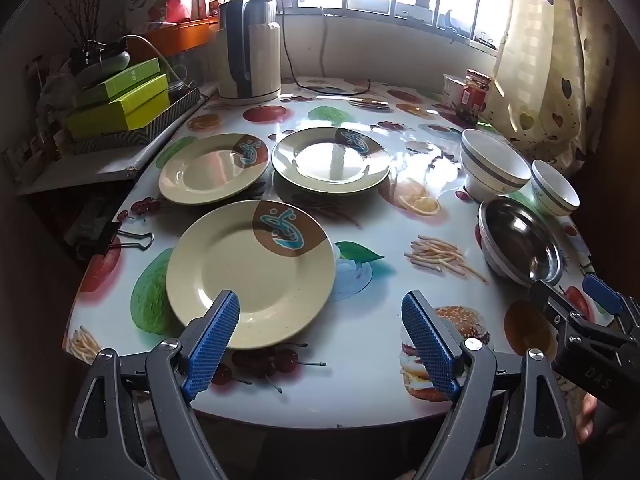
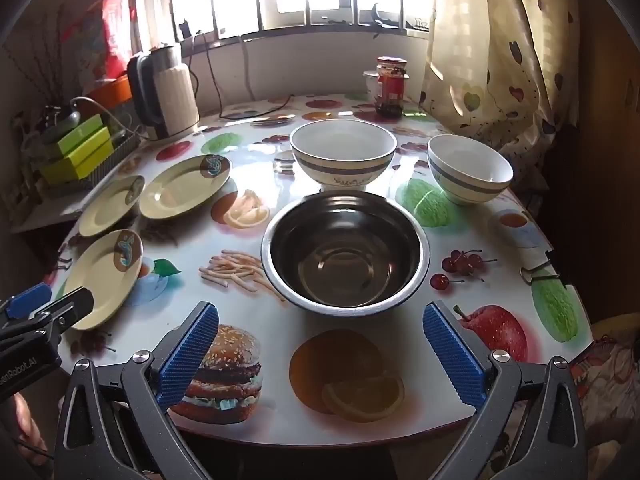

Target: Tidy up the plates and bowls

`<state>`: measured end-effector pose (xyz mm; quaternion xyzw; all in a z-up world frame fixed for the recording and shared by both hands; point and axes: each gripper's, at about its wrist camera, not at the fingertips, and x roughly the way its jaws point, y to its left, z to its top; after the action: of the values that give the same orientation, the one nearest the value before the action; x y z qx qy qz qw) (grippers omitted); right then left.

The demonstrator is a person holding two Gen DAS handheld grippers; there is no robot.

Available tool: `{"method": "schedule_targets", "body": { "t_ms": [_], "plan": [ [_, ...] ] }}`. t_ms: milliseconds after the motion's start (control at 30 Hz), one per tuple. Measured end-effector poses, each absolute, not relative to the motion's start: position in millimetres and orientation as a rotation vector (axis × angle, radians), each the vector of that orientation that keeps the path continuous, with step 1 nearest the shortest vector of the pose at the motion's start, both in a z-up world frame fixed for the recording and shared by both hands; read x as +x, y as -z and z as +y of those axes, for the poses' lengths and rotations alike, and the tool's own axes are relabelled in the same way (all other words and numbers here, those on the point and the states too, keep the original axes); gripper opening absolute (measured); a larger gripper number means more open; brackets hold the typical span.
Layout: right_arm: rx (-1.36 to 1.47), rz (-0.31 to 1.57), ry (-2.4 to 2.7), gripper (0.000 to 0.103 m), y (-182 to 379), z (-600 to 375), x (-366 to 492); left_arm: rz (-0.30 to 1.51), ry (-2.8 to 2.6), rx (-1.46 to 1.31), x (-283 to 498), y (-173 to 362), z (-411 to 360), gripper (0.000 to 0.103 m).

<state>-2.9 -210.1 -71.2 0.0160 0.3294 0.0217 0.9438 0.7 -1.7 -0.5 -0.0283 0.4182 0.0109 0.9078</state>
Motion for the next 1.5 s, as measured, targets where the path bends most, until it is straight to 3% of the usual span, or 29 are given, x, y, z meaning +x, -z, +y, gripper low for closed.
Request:
{"method": "schedule_targets", "body": {
  "t_ms": [1033,1500],
  "plan": [
    [0.005,0.603,-0.118,0.103,55,-207,11,0.817,0.024,-0.117,24,-11,8,0.084],
    [0.021,0.605,-0.142,0.103,54,-205,14,0.805,-0.045,-0.015,21,-9,-2,0.084]
  ]
}}
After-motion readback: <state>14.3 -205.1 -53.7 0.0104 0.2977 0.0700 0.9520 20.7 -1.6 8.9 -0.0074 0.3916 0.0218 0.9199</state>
